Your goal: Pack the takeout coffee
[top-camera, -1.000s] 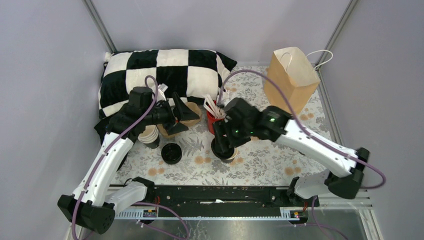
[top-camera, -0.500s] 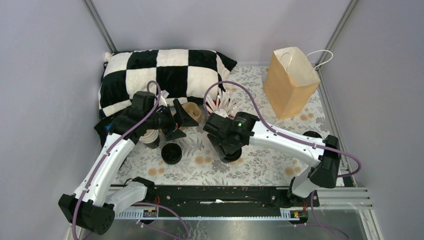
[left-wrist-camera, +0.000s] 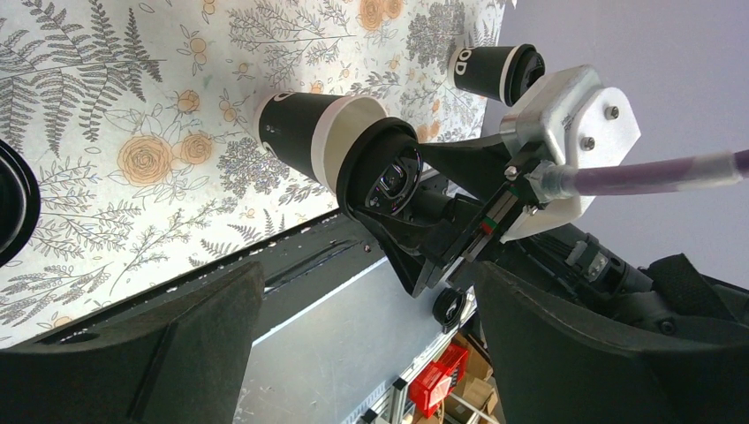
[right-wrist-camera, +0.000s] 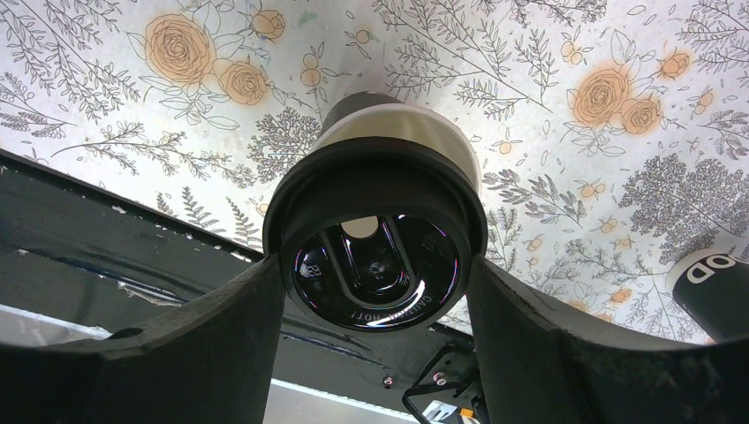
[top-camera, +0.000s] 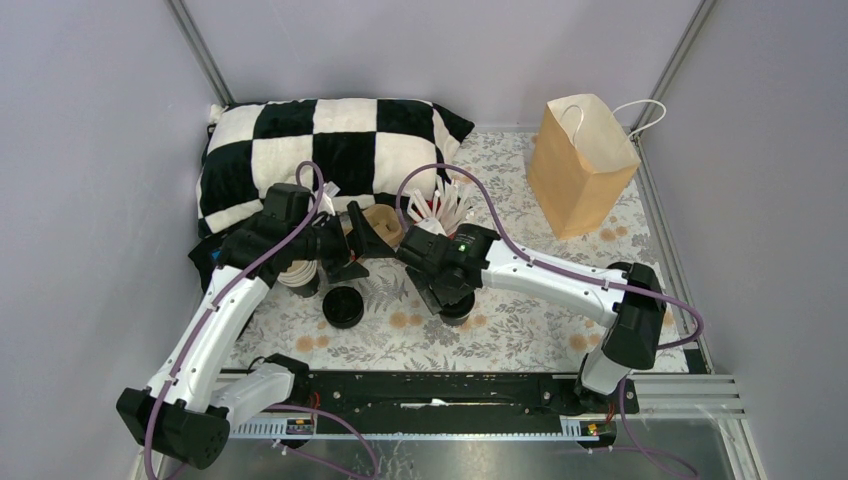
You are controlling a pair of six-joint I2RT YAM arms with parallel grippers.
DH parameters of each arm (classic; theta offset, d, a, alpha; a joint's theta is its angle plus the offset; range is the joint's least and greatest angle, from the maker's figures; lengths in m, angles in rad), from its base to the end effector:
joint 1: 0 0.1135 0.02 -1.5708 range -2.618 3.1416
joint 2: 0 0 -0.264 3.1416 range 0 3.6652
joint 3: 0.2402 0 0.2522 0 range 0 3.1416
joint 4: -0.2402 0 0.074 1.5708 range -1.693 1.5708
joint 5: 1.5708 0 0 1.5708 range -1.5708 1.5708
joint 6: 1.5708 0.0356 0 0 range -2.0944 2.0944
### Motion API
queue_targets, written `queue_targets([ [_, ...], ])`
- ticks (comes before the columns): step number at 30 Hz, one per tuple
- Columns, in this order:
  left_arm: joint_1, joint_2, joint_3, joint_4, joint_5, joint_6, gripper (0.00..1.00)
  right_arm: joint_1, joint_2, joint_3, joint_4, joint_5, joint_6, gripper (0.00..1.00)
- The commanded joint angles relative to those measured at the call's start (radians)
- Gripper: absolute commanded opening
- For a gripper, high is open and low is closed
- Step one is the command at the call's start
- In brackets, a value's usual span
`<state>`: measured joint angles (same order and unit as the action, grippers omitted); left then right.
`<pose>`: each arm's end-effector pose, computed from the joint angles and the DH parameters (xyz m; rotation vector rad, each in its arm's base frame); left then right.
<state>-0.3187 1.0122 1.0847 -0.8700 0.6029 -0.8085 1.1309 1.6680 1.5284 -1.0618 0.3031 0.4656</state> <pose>0.1762 -0.0794 0.3410 -0.3027 2.5325 -1.2154 0.1525 0.2991 0.3009 -0.7996 2.5478 0.0726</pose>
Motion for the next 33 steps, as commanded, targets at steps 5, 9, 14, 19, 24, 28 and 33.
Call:
queue_targets([
  [5, 0.002, 0.020, 0.062, 0.005, -0.003, 0.047, 0.92, -0.019, 0.026, 0.023, -0.001, 0.037, -0.002, 0.76],
  [9, 0.001, 0.025, 0.066, 0.005, -0.002, 0.052, 0.93, -0.022, 0.025, 0.013, 0.005, 0.035, 0.001, 0.76],
  [14, 0.002, 0.032, 0.070, 0.005, -0.001, 0.058, 0.93, -0.029, 0.035, 0.005, 0.007, 0.041, -0.002, 0.77],
  [19, 0.001, 0.034, 0.068, 0.004, -0.001, 0.061, 0.93, -0.037, 0.033, -0.006, 0.017, 0.031, -0.002, 0.77],
  [24, 0.002, 0.037, 0.073, 0.004, -0.004, 0.064, 0.93, -0.045, 0.039, -0.012, 0.022, 0.019, -0.008, 0.77],
  [28, 0.002, 0.040, 0.075, 0.005, -0.005, 0.066, 0.93, -0.047, 0.039, -0.029, 0.032, 0.008, -0.011, 0.78],
  [33, 0.002, 0.047, 0.079, 0.005, -0.005, 0.070, 0.93, -0.048, 0.046, -0.034, 0.034, 0.006, -0.011, 0.78],
])
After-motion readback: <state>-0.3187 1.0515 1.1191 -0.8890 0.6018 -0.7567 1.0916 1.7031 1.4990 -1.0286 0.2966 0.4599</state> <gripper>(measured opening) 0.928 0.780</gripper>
